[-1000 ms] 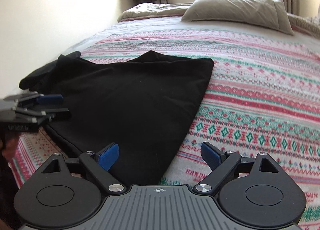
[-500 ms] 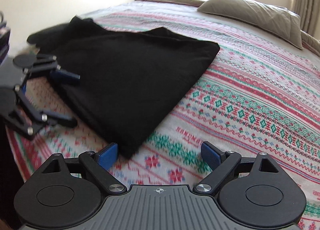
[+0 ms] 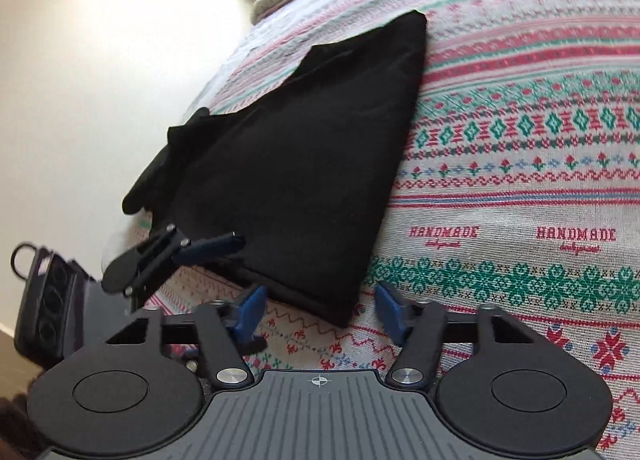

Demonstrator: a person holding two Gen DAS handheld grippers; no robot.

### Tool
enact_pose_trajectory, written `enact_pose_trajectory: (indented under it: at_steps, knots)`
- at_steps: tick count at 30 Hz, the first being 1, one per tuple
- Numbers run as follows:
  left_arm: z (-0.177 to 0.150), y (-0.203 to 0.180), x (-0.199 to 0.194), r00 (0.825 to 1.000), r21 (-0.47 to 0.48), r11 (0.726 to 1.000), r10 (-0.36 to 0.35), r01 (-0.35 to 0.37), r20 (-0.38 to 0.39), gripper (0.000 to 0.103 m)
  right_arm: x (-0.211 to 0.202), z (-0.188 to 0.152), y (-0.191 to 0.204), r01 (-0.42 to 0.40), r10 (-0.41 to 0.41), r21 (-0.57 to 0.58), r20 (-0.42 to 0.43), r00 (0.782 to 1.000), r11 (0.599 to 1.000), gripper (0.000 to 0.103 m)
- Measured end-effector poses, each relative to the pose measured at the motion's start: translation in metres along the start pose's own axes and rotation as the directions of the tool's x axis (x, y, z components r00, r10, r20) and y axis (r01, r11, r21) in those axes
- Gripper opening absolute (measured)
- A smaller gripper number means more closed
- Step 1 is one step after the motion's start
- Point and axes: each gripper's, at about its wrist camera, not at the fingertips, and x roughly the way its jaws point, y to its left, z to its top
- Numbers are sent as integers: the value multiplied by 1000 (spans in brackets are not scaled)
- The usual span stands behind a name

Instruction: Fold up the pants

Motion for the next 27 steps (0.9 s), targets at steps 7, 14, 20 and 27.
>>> enact_pose_trajectory:
  at_steps: [7,14,20,27]
  knots:
    - [13,-27,12,998,144,988,45,-50,35,82,-10,6,8,-73,73,-2,29,997,997,39]
    - [19,-46,45,961,212,940,275,-267,-7,43,-19,21,13,-124,124,-11,66,990,992,41]
    - [20,-38,53,951,139,945,305,-297,-40,27,-5,42,-4,68,-68,5,90,994,998,58]
    - [20,-24,54,963,38,964,266,-264,-52,21,35,81,-19,94,-92,-13,133,987,995,47]
